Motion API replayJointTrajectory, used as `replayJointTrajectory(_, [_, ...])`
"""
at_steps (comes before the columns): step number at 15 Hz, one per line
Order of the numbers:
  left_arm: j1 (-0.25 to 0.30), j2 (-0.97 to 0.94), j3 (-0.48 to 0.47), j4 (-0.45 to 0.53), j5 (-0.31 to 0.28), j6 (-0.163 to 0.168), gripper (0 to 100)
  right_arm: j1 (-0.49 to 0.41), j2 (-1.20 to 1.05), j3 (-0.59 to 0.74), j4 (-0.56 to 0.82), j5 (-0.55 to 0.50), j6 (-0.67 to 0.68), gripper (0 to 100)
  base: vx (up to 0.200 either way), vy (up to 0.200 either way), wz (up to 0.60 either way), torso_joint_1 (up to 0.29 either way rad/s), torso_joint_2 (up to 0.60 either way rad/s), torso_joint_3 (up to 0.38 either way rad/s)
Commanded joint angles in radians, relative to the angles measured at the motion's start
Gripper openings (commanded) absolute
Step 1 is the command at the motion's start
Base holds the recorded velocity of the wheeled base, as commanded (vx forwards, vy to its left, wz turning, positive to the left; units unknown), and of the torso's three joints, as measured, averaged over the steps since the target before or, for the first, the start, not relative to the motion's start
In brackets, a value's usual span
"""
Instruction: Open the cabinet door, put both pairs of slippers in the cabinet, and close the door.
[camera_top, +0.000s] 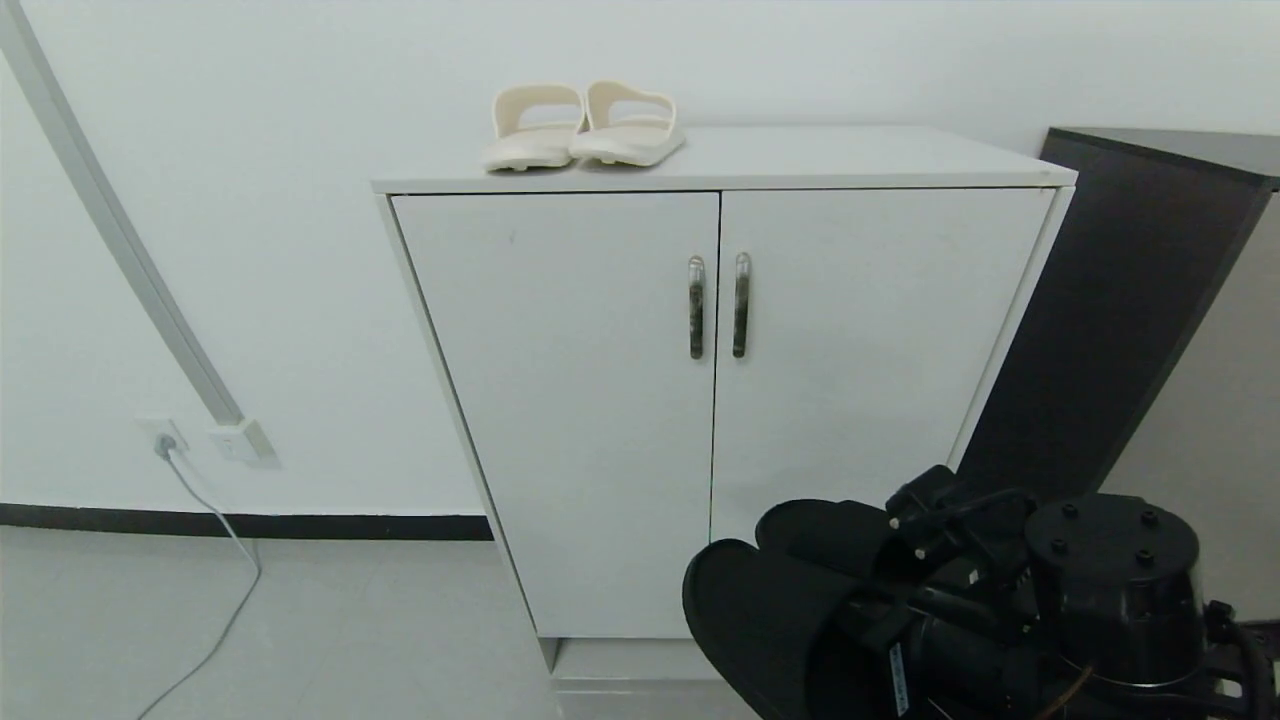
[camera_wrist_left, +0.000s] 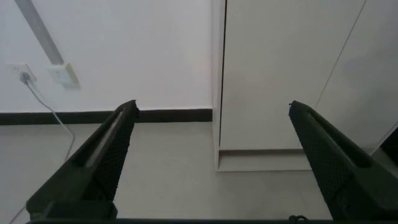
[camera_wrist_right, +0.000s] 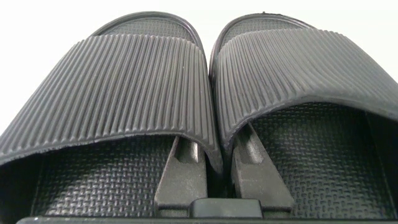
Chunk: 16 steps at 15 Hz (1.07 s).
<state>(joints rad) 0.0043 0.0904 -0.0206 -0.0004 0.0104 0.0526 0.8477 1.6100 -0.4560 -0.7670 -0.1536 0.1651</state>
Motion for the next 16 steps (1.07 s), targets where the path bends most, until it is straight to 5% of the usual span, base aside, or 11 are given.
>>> replayJointTrajectory(1, [-0.001,0.138,-0.137,-0.004,-0.023,-0.017,100,0.001,0.005,-0.001,0.000,0.000,0.001,0,0.000,0.000,0.00,-0.036,0.44,0.398])
replayJointTrajectory(3, [-0.006,0.359,-0.197,-0.073,-0.084,-0.023,100,0.002,0.013,0.000,-0.006,0.000,-0.001,0,0.000,0.000,0.00,-0.022,0.36,0.339])
replayJointTrajectory(5, [-0.050,0.580,-0.202,-0.289,-0.156,-0.051,100,0.002,0.019,0.008,-0.018,0.000,-0.001,0,0.000,0.000,0.00,0.000,0.13,0.127])
replayJointTrajectory(9, [-0.293,0.919,-0.285,-0.581,-0.175,-0.066,100,0.002,0.050,0.008,-0.044,0.000,-0.001,0,0.000,0.000,0.00,0.000,0.00,0.000])
replayJointTrajectory(13, [-0.549,1.160,-0.524,-0.627,-0.118,-0.099,100,0.002,0.051,0.005,-0.046,-0.001,0.001,0,0.000,0.000,0.00,0.000,0.00,0.000])
replayJointTrajectory(16, [-0.627,1.329,-0.733,-0.627,-0.129,-0.142,100,0.002,0.050,0.007,-0.046,-0.003,-0.001,0,0.000,0.000,0.00,0.000,0.00,0.000])
